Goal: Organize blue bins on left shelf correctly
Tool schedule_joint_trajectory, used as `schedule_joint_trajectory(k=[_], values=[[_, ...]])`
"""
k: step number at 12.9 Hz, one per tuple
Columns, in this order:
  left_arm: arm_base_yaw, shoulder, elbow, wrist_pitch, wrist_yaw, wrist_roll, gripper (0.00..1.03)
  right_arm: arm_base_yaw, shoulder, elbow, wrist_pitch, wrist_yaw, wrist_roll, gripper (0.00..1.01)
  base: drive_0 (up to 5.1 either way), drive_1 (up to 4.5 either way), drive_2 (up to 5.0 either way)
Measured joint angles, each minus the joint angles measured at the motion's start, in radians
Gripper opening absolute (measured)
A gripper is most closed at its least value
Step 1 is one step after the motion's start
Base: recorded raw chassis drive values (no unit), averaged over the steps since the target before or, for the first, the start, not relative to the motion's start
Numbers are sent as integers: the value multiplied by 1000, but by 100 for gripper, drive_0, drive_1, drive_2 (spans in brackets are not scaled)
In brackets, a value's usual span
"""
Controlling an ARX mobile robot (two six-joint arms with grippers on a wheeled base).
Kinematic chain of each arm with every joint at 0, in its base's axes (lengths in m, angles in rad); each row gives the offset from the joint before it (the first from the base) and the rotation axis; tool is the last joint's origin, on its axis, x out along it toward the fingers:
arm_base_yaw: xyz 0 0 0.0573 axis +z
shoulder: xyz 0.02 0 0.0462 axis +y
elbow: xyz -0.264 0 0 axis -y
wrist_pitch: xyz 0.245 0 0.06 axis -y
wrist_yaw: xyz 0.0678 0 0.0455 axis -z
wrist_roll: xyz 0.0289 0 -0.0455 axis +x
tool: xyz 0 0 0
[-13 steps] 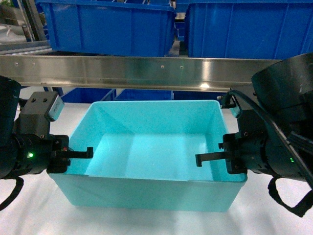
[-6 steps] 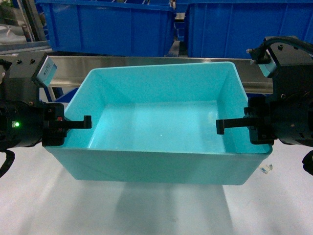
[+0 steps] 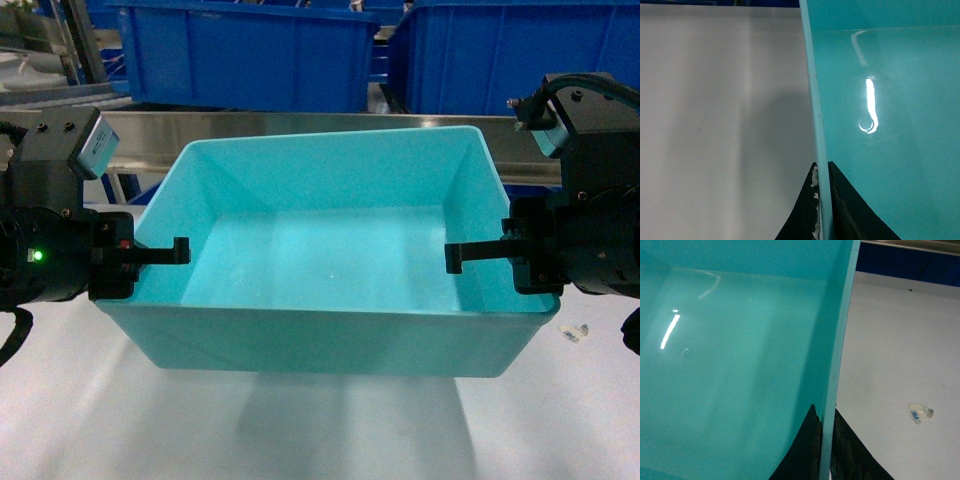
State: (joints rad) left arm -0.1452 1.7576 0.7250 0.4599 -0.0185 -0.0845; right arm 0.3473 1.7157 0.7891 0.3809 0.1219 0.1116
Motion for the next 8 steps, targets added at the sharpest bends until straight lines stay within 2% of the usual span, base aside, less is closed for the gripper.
schedule_joint_trajectory(k=[3, 8], values=[[3, 0, 0, 0, 0, -2, 2, 2, 0, 0, 2, 0, 0, 3, -482, 132, 351], [4, 0, 0, -2, 0, -2, 2, 6, 0, 0, 2, 0, 0, 3, -490, 247, 247]])
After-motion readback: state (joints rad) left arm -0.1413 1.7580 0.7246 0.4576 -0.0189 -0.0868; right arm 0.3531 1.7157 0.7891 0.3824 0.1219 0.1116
